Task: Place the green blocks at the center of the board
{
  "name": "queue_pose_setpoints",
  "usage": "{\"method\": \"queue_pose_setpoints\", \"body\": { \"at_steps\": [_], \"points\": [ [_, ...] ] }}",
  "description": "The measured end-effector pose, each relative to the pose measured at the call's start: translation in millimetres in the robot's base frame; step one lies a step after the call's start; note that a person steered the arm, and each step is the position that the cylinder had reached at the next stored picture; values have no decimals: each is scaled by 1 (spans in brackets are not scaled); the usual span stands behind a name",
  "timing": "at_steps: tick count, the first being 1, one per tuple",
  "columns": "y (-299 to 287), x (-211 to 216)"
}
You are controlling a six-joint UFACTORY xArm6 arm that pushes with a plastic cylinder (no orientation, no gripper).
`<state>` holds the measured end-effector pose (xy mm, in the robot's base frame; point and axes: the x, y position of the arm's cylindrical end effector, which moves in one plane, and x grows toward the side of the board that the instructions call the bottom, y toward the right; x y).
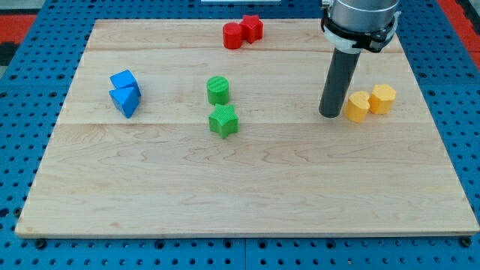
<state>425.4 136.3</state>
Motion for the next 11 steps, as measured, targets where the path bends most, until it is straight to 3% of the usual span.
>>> {"method": "queue_pose_setpoints", "body": {
  "at_steps": [4, 6, 8, 9, 10, 11],
  "points": [
    [36, 6],
    [-108, 13],
    [-171, 91],
    [-199, 54],
    [-158, 27],
    [-161, 30]
  ]
}}
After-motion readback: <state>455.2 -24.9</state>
